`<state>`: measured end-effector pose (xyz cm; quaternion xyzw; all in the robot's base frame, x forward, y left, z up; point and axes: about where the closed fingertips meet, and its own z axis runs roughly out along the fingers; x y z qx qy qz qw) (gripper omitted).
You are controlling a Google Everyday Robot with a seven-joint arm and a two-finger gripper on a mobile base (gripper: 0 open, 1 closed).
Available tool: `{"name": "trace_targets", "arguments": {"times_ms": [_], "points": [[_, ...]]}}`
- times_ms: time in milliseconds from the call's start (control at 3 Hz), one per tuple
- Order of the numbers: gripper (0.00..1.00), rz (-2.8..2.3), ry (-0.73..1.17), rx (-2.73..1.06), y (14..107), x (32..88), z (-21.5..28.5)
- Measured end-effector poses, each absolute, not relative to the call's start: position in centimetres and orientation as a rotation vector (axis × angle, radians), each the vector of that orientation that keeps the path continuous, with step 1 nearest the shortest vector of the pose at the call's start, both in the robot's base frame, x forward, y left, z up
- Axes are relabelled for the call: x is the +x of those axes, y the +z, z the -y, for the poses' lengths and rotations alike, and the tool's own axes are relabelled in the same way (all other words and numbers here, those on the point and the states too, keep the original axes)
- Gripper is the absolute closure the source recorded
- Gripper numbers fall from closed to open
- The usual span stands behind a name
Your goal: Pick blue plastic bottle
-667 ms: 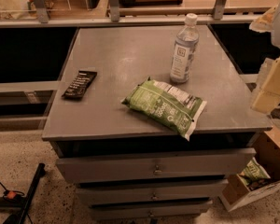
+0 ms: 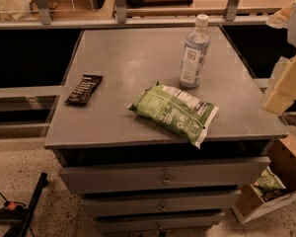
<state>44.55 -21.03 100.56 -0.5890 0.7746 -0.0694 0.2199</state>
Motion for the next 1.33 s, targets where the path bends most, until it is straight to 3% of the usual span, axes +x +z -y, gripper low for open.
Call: {"name": "trace_targets", "arguments": {"times_ms": [667,1333], "points": [[0.0,-1.98,-0.143,-1.386,102.5,52.7,23.3],[0.0,-1.805,0.111,-1.224,102.4,61.0,22.7]]}}
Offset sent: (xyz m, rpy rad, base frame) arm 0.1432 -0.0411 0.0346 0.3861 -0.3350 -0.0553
